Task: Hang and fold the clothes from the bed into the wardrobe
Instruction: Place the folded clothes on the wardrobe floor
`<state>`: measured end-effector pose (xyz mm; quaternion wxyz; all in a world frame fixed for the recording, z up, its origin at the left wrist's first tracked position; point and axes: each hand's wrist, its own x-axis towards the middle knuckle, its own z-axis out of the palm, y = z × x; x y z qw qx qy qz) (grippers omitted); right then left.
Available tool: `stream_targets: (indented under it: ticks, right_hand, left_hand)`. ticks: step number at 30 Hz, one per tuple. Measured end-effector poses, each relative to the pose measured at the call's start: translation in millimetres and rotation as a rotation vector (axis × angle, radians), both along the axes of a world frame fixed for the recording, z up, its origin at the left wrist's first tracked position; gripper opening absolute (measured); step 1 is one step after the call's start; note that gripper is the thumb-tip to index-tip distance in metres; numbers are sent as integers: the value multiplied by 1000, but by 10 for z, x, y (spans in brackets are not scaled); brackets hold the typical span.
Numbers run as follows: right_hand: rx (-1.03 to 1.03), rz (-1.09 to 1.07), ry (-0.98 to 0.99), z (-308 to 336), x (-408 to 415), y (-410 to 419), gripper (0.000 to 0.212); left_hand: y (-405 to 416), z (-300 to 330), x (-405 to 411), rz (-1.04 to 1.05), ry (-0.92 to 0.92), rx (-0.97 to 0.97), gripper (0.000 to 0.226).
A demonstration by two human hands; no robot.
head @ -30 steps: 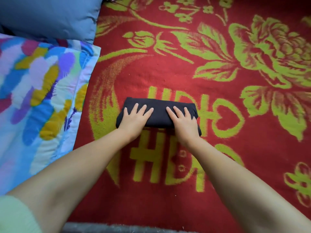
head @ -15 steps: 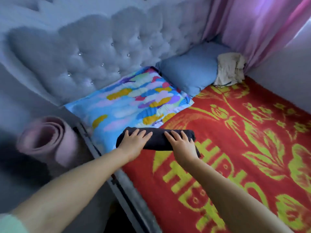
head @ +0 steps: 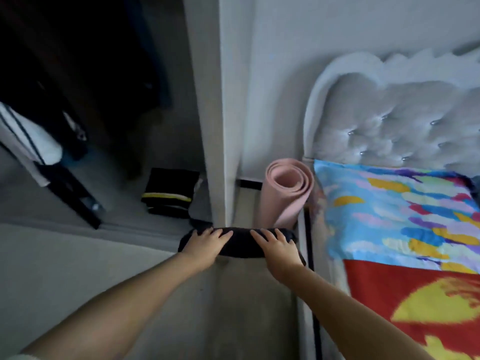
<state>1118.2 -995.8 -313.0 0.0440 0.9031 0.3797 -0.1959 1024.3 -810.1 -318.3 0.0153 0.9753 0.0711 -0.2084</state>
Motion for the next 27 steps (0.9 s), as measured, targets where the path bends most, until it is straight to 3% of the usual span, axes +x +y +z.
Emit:
stream_targets:
  ticks: [6,12,17,27]
  right_hand:
    - [5,199,90,-71,-955,1749,77]
    - [-5,285,89,-94,-1386,2938,77]
    - [-1,292,94,-187,-1106,3519,79]
    - [-5,248,31,-709,332,4892,75]
  left_hand:
    - [1565,-64,-1298,172,0,-3,64]
    - [2691,-151,-1837,293,30,-11,67]
    - [3270,-261,-1553,291,68,-14,68]
    - [4747,-750,13,145,-13,18,66]
